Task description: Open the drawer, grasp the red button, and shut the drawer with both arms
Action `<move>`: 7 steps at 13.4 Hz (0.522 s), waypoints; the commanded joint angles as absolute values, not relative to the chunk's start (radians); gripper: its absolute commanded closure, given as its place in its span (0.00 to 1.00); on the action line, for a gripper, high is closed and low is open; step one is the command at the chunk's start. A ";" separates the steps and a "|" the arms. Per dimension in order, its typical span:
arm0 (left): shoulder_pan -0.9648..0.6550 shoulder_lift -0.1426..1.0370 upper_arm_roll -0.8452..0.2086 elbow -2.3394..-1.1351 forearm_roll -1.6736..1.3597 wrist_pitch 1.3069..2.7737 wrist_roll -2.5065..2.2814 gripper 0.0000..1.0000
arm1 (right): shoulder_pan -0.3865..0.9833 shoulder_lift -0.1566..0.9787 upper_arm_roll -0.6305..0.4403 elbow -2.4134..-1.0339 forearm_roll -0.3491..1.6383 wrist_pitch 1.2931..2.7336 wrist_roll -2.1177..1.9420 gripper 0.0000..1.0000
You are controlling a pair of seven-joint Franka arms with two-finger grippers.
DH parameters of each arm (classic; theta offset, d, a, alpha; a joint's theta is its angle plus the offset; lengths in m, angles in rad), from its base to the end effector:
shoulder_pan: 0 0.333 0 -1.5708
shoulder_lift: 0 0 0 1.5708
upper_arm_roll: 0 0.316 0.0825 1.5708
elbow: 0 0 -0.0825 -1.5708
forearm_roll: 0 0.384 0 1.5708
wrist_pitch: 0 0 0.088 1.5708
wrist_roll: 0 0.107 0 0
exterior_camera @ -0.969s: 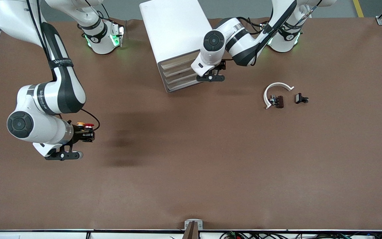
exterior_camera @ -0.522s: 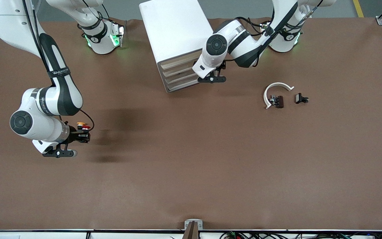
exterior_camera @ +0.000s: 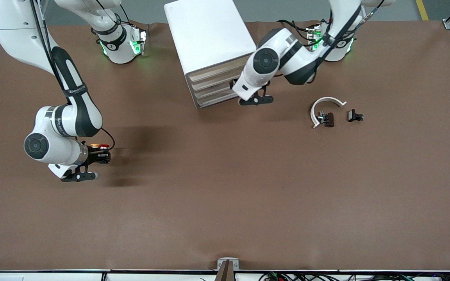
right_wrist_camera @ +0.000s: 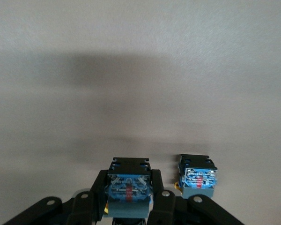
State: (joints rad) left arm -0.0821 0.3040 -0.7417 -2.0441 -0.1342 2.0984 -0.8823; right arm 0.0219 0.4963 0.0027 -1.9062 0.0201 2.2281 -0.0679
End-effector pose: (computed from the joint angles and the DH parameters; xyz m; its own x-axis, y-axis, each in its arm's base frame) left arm 0.3880 -0.4134 0.3192 0.9285 0.1242 -0.3500 0.1500 -0.9875 0.0476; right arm 0.6106 0.0156 0.2227 0.9818 0.0797 -0.1722 0.0762 -0.9967 -0.0266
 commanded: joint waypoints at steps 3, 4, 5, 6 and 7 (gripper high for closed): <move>0.144 0.307 -0.755 -1.913 -0.019 2.008 -0.861 0.00 | 0.008 0.526 0.017 -1.910 0.009 2.270 -0.080 0.95; 0.203 0.307 -0.756 -1.889 0.039 2.008 -0.859 0.00 | 0.008 0.528 0.017 -1.919 0.011 2.278 -0.080 0.94; 0.253 0.313 -0.756 -1.867 0.078 2.008 -0.856 0.00 | 0.008 0.528 0.017 -1.925 0.009 2.292 -0.078 0.94; 0.288 0.325 -0.755 -1.832 0.095 2.008 -0.859 0.00 | 0.006 0.528 0.017 -1.940 0.011 2.316 -0.078 0.94; 0.325 0.339 -0.755 -1.806 0.097 2.008 -0.861 0.00 | 0.005 0.529 0.017 -1.954 0.011 2.342 -0.078 0.94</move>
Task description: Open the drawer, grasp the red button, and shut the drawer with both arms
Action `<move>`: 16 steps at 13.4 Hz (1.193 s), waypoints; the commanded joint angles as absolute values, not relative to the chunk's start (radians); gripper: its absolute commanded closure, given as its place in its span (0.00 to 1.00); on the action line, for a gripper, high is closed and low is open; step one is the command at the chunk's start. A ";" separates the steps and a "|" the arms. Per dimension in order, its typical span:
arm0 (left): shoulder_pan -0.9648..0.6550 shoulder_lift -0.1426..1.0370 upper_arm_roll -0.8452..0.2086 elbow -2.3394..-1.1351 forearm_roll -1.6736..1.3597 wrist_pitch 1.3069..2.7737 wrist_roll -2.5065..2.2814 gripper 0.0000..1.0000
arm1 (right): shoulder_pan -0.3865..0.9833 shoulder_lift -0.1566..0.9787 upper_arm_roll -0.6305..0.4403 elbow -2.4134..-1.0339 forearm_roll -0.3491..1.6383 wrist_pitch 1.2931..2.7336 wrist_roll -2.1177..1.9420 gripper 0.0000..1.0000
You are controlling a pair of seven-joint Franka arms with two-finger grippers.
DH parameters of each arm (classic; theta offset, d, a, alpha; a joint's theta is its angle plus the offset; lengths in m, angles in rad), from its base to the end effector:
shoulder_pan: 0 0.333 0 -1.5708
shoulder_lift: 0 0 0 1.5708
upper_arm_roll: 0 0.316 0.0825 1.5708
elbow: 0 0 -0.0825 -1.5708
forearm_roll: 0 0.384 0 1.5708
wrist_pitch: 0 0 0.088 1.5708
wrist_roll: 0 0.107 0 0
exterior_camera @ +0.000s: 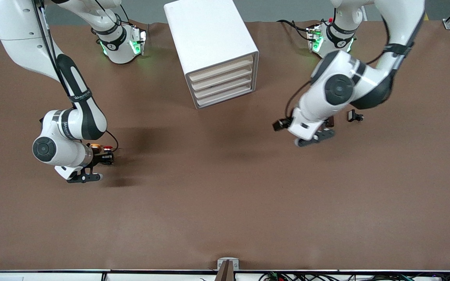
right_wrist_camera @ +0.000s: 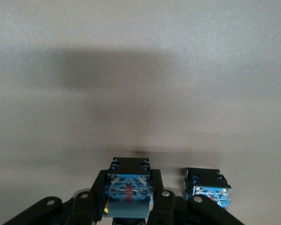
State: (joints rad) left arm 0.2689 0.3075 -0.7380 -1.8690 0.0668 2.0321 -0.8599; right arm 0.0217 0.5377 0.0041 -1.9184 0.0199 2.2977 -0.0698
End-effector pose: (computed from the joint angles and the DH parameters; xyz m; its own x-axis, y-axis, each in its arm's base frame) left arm 0.5535 -0.2480 0.3847 0.9208 0.3595 -0.1510 0.3703 -0.9276 0.0496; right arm 0.6095 0.0161 0.1976 0.9843 0.0817 -0.1564 0.0786 -0.9966 -0.0257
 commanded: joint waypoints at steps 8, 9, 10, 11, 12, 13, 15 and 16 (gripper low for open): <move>0.474 0.296 -0.752 -1.628 0.255 1.841 -0.688 0.00 | 0.005 0.526 0.017 -1.983 0.012 2.362 -0.074 0.20; 0.479 0.278 -0.750 -1.608 0.256 1.806 -0.640 0.00 | 0.005 0.526 0.017 -1.982 0.012 2.358 -0.074 0.05; 0.489 0.261 -0.750 -1.588 0.255 1.783 -0.615 0.00 | 0.005 0.523 0.017 -1.980 0.012 2.355 -0.074 0.00; 0.491 0.247 -0.752 -1.566 0.256 1.770 -0.611 0.00 | 0.006 0.517 0.017 -1.980 0.012 2.355 -0.074 0.00; 0.491 0.239 -0.756 -1.539 0.256 1.760 -0.609 0.00 | 0.006 0.512 0.017 -1.980 0.012 2.352 -0.071 0.00; 0.491 0.229 -0.758 -1.520 0.256 1.740 -0.606 0.00 | 0.008 0.500 0.017 -1.980 0.012 2.333 -0.066 0.00; 0.482 0.194 -0.749 -1.506 0.253 1.721 -0.553 0.00 | 0.009 0.456 0.018 -1.967 0.012 2.277 -0.063 0.00; 0.462 0.157 -0.724 -1.514 0.253 1.720 -0.517 0.00 | 0.011 0.436 0.018 -1.951 0.014 2.245 -0.063 0.00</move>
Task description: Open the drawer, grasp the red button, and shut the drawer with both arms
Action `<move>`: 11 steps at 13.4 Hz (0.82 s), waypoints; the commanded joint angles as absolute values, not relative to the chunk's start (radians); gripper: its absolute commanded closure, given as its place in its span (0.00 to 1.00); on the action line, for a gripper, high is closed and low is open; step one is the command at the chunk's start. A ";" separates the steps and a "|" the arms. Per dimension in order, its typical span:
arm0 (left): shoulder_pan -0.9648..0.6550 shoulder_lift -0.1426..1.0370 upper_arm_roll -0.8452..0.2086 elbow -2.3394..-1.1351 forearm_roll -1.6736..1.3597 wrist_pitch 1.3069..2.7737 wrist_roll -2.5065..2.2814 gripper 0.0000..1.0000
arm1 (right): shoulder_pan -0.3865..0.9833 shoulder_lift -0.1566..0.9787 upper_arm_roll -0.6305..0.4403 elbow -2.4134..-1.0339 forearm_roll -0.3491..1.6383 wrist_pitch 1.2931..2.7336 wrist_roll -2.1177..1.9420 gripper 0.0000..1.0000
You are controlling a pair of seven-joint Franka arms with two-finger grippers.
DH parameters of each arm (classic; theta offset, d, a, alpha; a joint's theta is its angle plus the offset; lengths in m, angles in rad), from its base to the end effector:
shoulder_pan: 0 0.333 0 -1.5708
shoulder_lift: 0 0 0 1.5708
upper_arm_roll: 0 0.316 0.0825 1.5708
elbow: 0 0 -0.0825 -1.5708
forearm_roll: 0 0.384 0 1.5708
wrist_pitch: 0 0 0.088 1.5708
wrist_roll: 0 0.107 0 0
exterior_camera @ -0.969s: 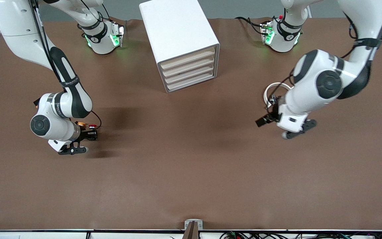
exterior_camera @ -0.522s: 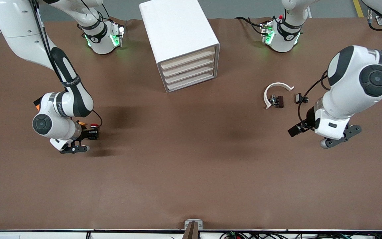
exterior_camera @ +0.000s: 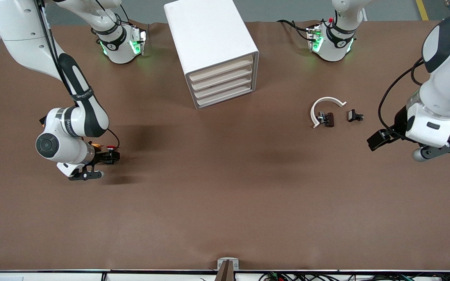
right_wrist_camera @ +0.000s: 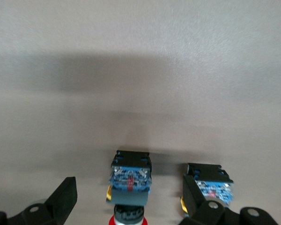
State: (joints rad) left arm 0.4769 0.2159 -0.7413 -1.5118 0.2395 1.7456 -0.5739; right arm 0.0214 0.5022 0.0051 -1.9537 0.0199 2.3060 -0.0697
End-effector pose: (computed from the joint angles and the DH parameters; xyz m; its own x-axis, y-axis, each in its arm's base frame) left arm 0.6126 -0.0999 0.5716 0.9518 0.2855 0.1124 0.2913 -0.9559 -0.0381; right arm 0.6022 0.0163 0.2064 0.9856 0.0822 -0.1480 0.0793 -0.9965 -0.0254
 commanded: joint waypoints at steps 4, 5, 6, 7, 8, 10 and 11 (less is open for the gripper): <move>0.235 0.065 -0.459 -1.511 0.207 1.631 -0.395 0.00 | 0.011 0.342 0.020 -1.870 0.021 2.056 -0.061 0.00; 0.180 0.043 -0.381 -1.516 0.180 1.626 -0.343 0.00 | 0.012 0.312 0.020 -1.847 0.021 2.013 -0.063 0.00; 0.117 0.026 -0.297 -1.522 0.157 1.625 -0.274 0.00 | 0.011 0.280 0.020 -1.826 0.021 1.969 -0.063 0.00; 0.070 0.009 -0.232 -1.538 0.135 1.615 -0.215 0.00 | 0.009 0.247 0.020 -1.791 0.021 1.900 -0.063 0.00; 0.048 -0.012 -0.186 -1.563 0.102 1.614 -0.166 0.00 | 0.008 0.232 0.018 -1.746 0.021 1.823 -0.063 0.00; 0.025 -0.061 -0.153 -1.615 0.077 1.614 -0.112 0.00 | -0.009 0.229 0.017 -1.625 0.021 1.679 -0.063 0.00; 0.026 -0.080 -0.153 -1.632 0.075 1.614 -0.112 0.00 | -0.017 0.219 0.018 -1.591 0.021 1.654 -0.063 0.00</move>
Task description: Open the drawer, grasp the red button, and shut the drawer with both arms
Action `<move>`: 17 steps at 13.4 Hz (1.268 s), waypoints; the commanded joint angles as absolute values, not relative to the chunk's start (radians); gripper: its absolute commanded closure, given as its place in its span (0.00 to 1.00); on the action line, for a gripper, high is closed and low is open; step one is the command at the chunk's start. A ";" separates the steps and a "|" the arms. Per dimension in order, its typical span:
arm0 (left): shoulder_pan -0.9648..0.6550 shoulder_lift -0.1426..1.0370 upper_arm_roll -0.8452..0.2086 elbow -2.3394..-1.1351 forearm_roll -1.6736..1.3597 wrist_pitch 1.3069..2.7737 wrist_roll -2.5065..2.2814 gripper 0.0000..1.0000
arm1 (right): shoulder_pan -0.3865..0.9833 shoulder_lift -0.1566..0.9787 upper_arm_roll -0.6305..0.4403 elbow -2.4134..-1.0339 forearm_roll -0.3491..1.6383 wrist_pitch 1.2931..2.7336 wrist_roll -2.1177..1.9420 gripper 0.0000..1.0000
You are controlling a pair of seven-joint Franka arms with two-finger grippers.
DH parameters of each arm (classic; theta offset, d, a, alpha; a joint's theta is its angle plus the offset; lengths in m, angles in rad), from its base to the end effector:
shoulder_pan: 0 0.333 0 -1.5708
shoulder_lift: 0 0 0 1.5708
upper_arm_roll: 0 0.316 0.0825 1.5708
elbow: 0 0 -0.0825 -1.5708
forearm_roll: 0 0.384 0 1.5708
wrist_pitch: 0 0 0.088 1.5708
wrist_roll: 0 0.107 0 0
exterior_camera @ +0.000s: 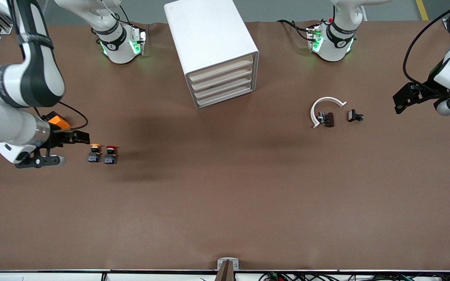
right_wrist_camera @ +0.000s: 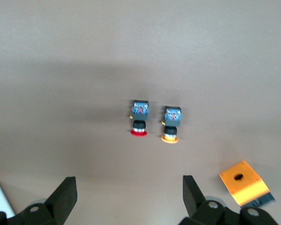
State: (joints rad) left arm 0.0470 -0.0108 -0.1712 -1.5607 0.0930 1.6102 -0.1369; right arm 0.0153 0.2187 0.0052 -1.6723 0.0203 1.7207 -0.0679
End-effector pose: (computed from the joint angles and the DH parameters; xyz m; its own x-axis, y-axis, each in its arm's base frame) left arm 0.5524 -0.0598 0.6393 0.9973 0.0087 0.0723 0.0148 -0.9962 -0.0856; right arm 0.6080 0.0141 0.4607 0.9822 0.0850 -0.1677 0.0808 -0.9962 -0.0319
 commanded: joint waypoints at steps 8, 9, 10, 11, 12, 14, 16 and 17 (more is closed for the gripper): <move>0.061 -0.155 -0.183 -1.675 0.048 1.598 -0.109 0.00 | -0.067 0.002 0.014 -1.577 0.017 1.508 -0.063 0.00; 0.061 -0.153 -0.183 -1.674 0.028 1.580 -0.107 0.00 | -0.075 -0.002 0.015 -1.562 0.011 1.465 -0.064 0.00; 0.061 -0.152 -0.181 -1.675 0.022 1.574 -0.109 0.00 | -0.077 0.002 0.015 -1.515 0.012 1.438 -0.063 0.00; 0.061 -0.152 -0.181 -1.675 0.021 1.565 -0.109 0.00 | -0.077 0.002 0.017 -1.490 0.012 1.428 -0.063 0.00; 0.063 -0.152 -0.181 -1.675 0.009 1.560 -0.109 0.00 | -0.077 0.003 0.017 -1.485 0.011 1.427 -0.064 0.00; 0.083 -0.152 -0.181 -1.677 -0.012 1.559 -0.110 0.00 | -0.092 0.011 0.017 -1.477 0.009 1.437 -0.064 0.00; 0.100 -0.144 -0.181 -1.669 -0.018 1.559 -0.107 0.00 | -0.124 0.011 0.020 -1.486 0.026 1.463 -0.064 0.00; 0.115 -0.140 -0.181 -1.663 -0.037 1.559 -0.107 0.00 | -0.120 -0.001 0.023 -1.521 0.023 1.491 -0.063 0.00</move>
